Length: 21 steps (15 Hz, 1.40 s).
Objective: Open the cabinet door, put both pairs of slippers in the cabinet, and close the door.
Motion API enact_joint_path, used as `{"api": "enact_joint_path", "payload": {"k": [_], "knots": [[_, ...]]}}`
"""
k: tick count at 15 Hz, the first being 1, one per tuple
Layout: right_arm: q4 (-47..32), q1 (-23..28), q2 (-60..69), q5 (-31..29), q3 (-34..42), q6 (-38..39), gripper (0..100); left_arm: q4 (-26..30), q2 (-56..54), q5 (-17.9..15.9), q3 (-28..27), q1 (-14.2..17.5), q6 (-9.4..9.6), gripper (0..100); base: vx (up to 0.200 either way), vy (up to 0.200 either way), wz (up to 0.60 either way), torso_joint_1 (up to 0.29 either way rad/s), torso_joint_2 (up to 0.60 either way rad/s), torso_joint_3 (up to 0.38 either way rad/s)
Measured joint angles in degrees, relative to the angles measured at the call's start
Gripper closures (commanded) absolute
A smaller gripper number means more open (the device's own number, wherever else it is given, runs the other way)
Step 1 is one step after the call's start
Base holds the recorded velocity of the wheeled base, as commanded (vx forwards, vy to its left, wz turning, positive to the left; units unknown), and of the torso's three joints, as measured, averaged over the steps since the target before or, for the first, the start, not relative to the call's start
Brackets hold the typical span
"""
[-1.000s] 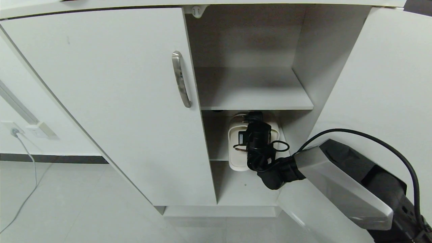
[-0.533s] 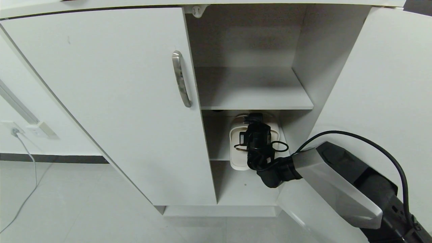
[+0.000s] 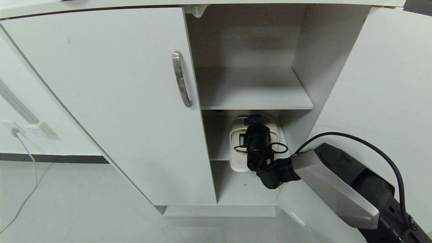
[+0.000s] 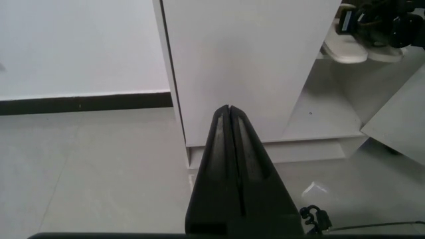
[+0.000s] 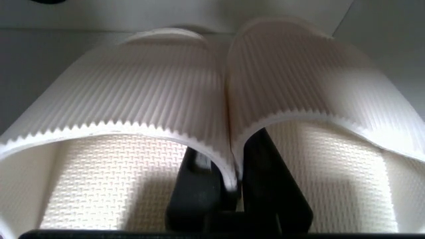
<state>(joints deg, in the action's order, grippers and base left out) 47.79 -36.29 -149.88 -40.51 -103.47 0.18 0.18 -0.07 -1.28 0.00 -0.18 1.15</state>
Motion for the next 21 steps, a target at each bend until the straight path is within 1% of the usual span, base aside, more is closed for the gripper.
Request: {"api": "enact_joint_path", "payload": {"k": [1,6,8,10,13,16,21], "knots": [[-0.22,0.0,-0.11,0.0,-0.17,0.0,0,0.0,0.0,0.3,0.0,0.0,-0.02,100,0.0,0.0,0.0,0.0,0.0,0.0],[-0.79,-0.06,-0.2,-0.16,-0.35,0.02,0,0.0,0.0,0.33,0.0,0.0,-0.02,100,0.0,0.0,0.0,0.0,0.0,0.0],[-0.44,-0.28,0.52,-0.18,1.94,0.06,0,0.0,0.0,0.33,0.0,0.0,-0.02,100,0.0,0.0,0.0,0.0,0.0,0.0],[1.21,-0.8,2.23,-0.21,6.16,0.06,0,-0.02,0.0,0.33,0.0,0.0,-0.02,100,0.0,0.0,0.0,0.0,0.0,0.0],[6.02,-2.32,7.11,-0.18,16.59,0.0,0,-0.02,0.0,0.33,0.0,0.0,0.0,100,0.0,0.0,0.0,0.0,0.0,0.0],[12.4,-4.39,13.08,0.37,29.9,0.0,0,0.0,0.0,0.33,0.0,0.0,-0.09,100,0.0,0.0,0.0,0.0,0.0,0.0],[27.59,-7.89,21.97,6.81,53.24,0.02,0,0.0,0.0,0.3,0.0,0.0,-0.09,100,0.0,0.0,0.0,0.0,0.0,0.0]]}}
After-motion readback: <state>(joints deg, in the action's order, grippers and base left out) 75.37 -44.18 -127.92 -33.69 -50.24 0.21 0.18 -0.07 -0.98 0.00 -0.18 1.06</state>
